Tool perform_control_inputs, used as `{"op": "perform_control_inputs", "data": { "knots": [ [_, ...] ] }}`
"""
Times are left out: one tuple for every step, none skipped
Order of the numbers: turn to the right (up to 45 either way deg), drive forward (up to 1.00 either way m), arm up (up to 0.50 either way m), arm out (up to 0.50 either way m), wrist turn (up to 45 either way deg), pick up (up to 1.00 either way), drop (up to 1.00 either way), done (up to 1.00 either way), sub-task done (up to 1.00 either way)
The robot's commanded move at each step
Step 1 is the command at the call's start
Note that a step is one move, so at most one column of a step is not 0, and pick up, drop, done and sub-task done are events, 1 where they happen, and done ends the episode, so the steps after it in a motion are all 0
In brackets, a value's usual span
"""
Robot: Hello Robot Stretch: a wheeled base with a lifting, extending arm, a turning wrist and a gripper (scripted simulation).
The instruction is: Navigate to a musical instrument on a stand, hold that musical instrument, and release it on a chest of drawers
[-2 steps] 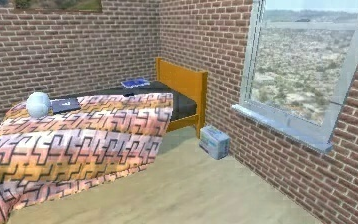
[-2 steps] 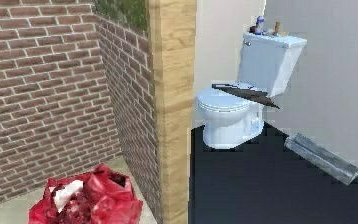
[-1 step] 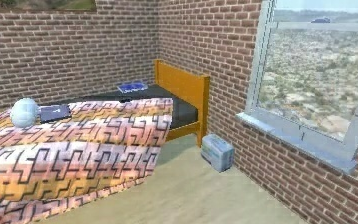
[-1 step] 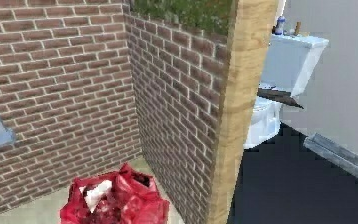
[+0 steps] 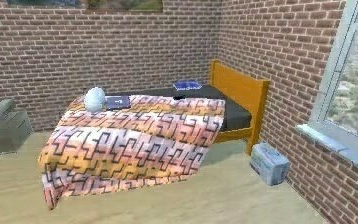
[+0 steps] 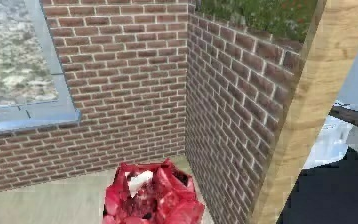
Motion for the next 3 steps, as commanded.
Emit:
{"op": "perform_control_inputs", "data": {
  "knots": [
    [0.0, 0.60, 0.00, 0.00, 0.0, 0.00, 0.00, 0.00, 0.00],
    [-45.0, 0.00, 0.00, 0.00, 0.0, 0.00, 0.00, 0.00, 0.00],
    [-42.0, 0.00, 0.00, 0.00, 0.0, 0.00, 0.00, 0.00, 0.00]
  ]
}}
